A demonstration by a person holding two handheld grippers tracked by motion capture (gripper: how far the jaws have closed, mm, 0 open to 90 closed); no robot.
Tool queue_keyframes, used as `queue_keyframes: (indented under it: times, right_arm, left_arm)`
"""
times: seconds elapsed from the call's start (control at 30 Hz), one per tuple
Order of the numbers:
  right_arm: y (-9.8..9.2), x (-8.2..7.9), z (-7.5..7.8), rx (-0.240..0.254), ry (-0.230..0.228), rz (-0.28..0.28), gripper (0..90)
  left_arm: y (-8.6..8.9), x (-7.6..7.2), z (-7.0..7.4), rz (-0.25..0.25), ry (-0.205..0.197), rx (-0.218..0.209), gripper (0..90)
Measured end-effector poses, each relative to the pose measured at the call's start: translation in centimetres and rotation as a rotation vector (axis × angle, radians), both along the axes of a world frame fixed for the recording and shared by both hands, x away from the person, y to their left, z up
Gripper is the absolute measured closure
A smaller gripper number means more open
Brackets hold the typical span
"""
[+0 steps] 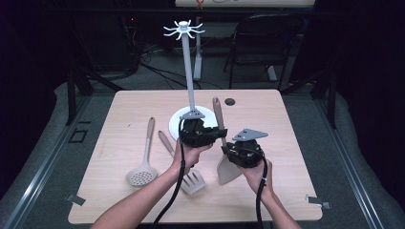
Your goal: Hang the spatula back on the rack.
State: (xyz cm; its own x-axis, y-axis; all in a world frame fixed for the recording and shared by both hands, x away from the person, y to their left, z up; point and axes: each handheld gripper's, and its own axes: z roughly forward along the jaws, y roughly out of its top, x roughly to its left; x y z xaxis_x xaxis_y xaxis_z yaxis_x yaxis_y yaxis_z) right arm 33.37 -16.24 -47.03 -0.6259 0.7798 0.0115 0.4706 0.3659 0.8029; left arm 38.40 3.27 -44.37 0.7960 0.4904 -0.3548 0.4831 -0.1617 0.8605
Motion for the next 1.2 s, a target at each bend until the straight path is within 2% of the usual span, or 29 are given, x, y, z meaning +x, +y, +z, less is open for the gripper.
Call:
queue_keyframes:
  times: [0.1, 0.2, 0.23, 0.43, 0.53, 0.67, 0.73, 0.83, 0.93, 0.97, 1.03, 1.2]
  right_arm:
    - [0.0, 0.1, -0.3, -0.001, 0.009, 0.003, 72.4]
    - [0.3, 0.1, -0.3, 0.001, 0.001, 0.005, 73.3]
    - [0.4, 0.0, -0.3, 0.003, -0.006, 0.003, 76.5]
    - [0.2, -0.2, 0.0, -0.015, -0.027, -0.016, 78.5]
    - [0.1, -0.2, 0.3, 0.013, -0.029, -0.014, 78.4]
    - [0.0, -0.3, 0.4, 0.019, -0.031, -0.022, 78.4]
    - [-0.1, -0.2, 0.3, 0.02, -0.024, -0.024, 78.2]
    - [-0.2, -0.1, 0.3, 0.035, -0.023, -0.025, 77.5]
    - [-0.5, -0.2, 0.4, 0.031, -0.022, -0.023, 73.2]
    - [-0.6, -0.2, 0.3, 0.047, -0.019, -0.026, 71.5]
    - [-0.9, -0.3, 0.3, 0.035, -0.012, -0.026, 68.8]
    - [-1.7, -0.5, 0.0, 0.026, 0.015, -0.041, 53.5]
  left_arm:
    - [0.0, 0.0, 0.3, 0.002, -0.012, 0.006, 76.9]
    - [-0.1, -0.1, 0.3, -0.007, -0.004, 0.0, 76.8]
    - [-0.1, -0.1, 0.3, -0.012, -0.002, 0.002, 76.8]
    - [-0.2, -0.2, 0.2, -0.046, -0.018, -0.007, 74.4]
    - [-0.3, -0.4, -0.2, -0.065, -0.019, 0.004, 72.0]
    - [-0.4, -0.4, -0.6, -0.057, -0.02, -0.001, 75.4]
    - [-0.5, -0.4, -0.6, -0.038, -0.035, 0.017, 77.0]
    - [-0.5, -0.2, -0.5, -0.044, -0.035, 0.012, 77.6]
    - [-0.4, -0.1, -0.3, -0.035, -0.049, 0.032, 77.7]
    - [-0.4, 0.0, -0.3, -0.029, -0.052, 0.033, 77.7]
    - [-0.3, 0.2, -0.2, -0.025, -0.058, 0.037, 77.7]
    - [0.1, 0.6, 0.3, -0.006, -0.084, 0.059, 77.7]
